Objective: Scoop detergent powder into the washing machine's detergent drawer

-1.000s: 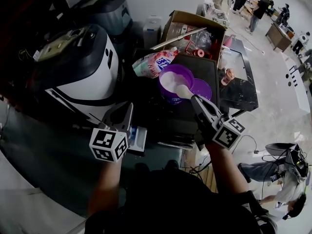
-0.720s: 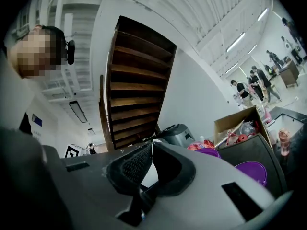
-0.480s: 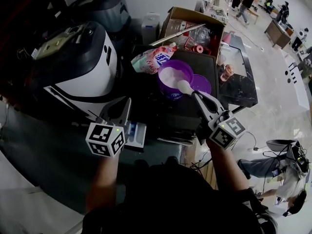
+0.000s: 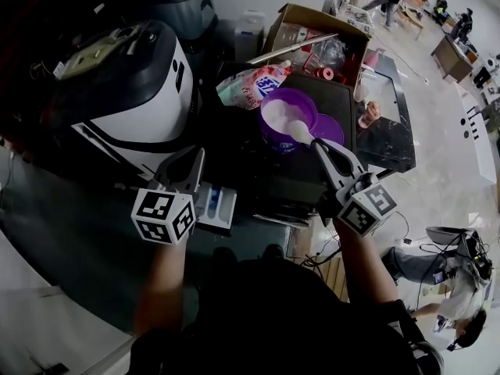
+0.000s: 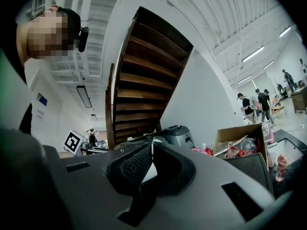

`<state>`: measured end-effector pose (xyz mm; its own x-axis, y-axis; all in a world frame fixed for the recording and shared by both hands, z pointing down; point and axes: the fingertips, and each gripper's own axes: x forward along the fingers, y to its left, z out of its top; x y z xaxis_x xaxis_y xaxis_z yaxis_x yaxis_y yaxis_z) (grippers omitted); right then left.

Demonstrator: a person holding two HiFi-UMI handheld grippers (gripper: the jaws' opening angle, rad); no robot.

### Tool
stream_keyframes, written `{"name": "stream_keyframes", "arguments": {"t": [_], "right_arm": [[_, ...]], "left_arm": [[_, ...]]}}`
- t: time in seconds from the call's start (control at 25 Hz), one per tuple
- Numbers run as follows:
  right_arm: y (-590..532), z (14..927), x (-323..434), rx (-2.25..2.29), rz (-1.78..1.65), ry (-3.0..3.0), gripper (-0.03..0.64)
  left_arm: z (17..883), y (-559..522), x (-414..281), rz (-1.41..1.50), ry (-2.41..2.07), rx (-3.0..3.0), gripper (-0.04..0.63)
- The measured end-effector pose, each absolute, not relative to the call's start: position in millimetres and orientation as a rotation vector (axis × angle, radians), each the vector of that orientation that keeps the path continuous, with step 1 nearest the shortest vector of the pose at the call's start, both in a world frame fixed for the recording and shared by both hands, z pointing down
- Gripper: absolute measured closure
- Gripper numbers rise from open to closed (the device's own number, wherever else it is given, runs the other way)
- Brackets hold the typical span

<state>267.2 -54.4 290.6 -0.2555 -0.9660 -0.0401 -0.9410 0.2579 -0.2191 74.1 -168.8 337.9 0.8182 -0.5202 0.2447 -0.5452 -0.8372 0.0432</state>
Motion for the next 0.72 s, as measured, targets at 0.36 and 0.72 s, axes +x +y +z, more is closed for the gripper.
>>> {"name": "stream_keyframes", "arguments": {"t": [0.36,0.72], "right_arm": [[-55.2,291.4,262.7,-1.806,-0.230,2.366,0.597],[-57.4,294.5,266.0,-1.810,-0.233,2.361,0.597]], "left_arm": [[338.2,-168.2,69.8,0.332,-0.862,2.873,0.588],[345.0,-168.7,71.4,0.343,-0.858,2.867,0.588]]}}
